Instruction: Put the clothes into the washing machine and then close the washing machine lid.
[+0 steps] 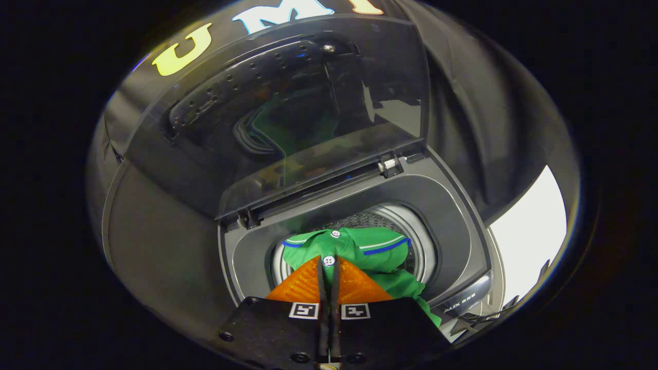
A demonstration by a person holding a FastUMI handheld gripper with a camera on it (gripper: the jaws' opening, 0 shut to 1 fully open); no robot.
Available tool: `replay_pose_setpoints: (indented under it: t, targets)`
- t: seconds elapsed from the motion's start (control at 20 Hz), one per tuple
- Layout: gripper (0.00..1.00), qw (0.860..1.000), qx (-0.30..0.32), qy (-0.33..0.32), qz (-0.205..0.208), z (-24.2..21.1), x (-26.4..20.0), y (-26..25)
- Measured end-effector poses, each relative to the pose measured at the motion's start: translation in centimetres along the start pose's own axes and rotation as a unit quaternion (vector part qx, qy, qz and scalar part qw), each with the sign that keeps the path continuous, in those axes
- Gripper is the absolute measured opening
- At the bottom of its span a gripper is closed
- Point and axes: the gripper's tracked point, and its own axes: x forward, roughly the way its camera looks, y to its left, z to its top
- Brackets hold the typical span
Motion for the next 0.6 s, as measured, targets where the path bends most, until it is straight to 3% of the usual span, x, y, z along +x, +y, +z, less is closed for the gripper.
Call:
replay_pose_setpoints:
  t: [0.1,0.2,0.35,0.6]
  targets:
    - [0.02,1.000,0.004,0.015,-0.007,-0.3,1.2,-0.3]
    - [0.41,0.998,0.000,0.033,-0.054,-0.8,1.4,-2.2]
    - [0.98,0.998,-0.002,0.033,-0.045,-1.4,1.4,-1.5]
    - [0.98,0.999,-0.015,0.006,-0.040,0.5,-0.1,-0.9]
